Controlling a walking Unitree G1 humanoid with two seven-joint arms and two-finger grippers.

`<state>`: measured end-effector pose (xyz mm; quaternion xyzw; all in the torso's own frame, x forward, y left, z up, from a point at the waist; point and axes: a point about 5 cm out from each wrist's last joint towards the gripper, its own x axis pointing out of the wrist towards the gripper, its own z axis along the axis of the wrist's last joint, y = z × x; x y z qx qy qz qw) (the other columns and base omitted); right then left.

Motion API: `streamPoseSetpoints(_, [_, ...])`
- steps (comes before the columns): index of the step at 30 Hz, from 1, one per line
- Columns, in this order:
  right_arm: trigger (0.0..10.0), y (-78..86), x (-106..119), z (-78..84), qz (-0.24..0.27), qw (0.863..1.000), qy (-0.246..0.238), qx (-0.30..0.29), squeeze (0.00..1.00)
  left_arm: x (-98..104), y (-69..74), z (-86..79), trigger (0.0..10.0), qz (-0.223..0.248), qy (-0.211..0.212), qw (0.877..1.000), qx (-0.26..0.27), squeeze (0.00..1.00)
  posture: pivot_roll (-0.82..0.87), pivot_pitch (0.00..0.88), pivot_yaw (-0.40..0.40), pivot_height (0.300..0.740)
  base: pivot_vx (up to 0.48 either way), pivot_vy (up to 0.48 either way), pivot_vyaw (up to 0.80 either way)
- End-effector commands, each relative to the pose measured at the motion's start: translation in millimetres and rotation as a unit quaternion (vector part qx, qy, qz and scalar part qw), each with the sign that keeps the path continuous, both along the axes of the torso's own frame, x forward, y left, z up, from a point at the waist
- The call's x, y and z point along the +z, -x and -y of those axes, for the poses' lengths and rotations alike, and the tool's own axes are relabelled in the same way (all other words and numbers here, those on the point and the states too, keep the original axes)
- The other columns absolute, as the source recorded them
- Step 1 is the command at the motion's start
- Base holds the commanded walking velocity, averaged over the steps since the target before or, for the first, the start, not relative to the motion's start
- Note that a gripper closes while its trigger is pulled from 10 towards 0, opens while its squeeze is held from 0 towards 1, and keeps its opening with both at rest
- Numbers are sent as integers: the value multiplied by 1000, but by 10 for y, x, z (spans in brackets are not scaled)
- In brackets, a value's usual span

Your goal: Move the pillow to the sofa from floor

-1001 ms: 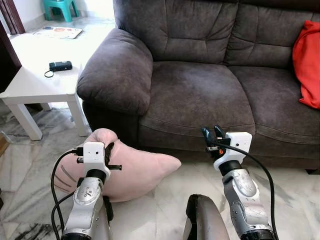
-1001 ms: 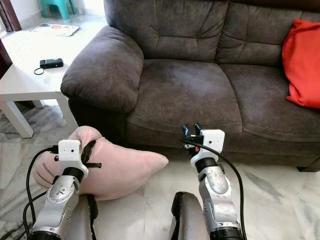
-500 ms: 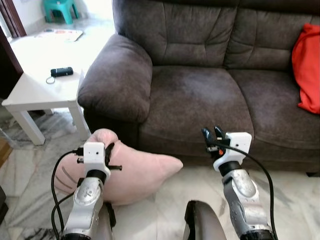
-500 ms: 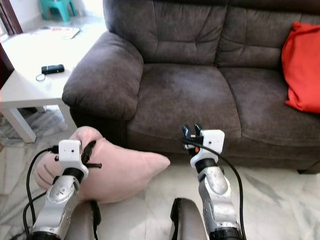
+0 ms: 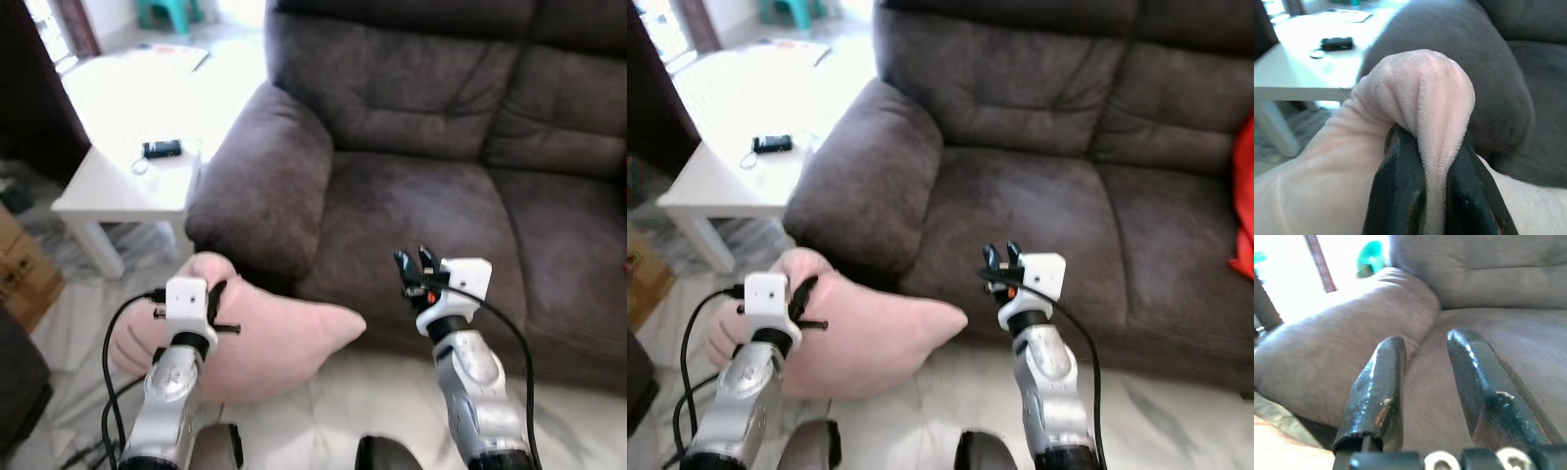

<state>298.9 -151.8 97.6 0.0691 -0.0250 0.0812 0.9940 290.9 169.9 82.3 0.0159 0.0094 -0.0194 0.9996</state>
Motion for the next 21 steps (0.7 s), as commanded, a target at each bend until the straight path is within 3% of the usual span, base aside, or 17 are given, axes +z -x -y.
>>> streamPoseSetpoints(1, [10000,-29,37,1,8,1000,1,-1,0,322,-85,30,10000,69,-3,998,-11,0,85,0,-77,724,0,0,0])
streamPoseSetpoints(4, [10000,-35,40,0,8,1000,0,-1,0,344,-91,45,10000,71,-1,997,-16,0,87,0,-77,740,0,0,0])
streamPoseSetpoints(21, [10000,-52,36,-47,13,1000,-11,-5,0,402,-117,77,10000,72,3,997,-36,0,96,0,-59,740,0,0,0])
